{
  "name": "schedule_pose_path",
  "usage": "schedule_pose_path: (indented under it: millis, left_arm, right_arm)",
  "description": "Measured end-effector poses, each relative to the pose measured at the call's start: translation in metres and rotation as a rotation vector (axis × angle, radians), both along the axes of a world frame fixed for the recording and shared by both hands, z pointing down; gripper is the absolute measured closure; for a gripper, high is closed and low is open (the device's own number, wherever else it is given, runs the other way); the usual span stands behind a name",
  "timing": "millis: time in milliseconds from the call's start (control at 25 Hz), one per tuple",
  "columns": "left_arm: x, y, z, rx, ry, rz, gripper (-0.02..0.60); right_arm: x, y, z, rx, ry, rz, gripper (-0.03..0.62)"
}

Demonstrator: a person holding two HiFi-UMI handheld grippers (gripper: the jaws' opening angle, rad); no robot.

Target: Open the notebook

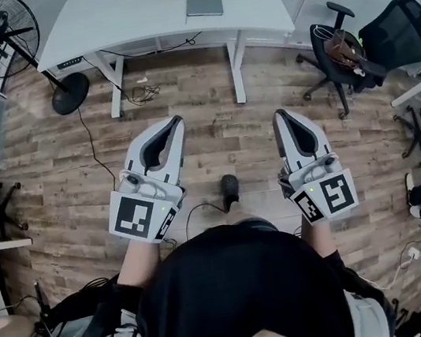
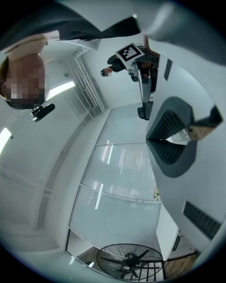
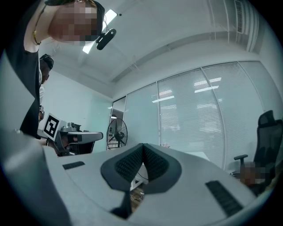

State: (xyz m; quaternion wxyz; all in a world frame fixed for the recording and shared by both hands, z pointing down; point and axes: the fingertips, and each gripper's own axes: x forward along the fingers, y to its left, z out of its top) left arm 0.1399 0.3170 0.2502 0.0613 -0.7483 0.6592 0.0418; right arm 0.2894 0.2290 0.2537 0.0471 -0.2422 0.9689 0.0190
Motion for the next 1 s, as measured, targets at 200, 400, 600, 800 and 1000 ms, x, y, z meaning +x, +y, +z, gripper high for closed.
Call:
schedule_pose_path:
  millis: [200,400,600,800,1000]
  left_arm:
    - [-0.013,-0.038,-0.001,-0.006,0.0,0.005,0.569]
    - [-0.024,-0.083,-0.007,0.012,0.001,-0.011,0.569]
    - [-0.027,-0.133,-0.01,0.019,-0.001,-0.035,0.569]
    - [-0.031,-0.169,-0.013,0.018,-0.022,-0.064,0.569]
    - [-0.038,-0.196,-0.014,0.031,-0.029,-0.096,0.569]
  right_arm:
    - [-0.015,-0.039,-0.002,0.003,-0.002,-0.015,0.589]
    - [-0.027,-0.082,-0.008,0.02,-0.012,-0.044,0.589]
    - [-0.034,-0.134,-0.012,0.032,-0.001,-0.076,0.589]
    - [-0.043,-0.168,-0.023,0.078,0.016,-0.132,0.589]
    - [-0.049,-0.194,-0.031,0.098,-0.004,-0.165,0.589]
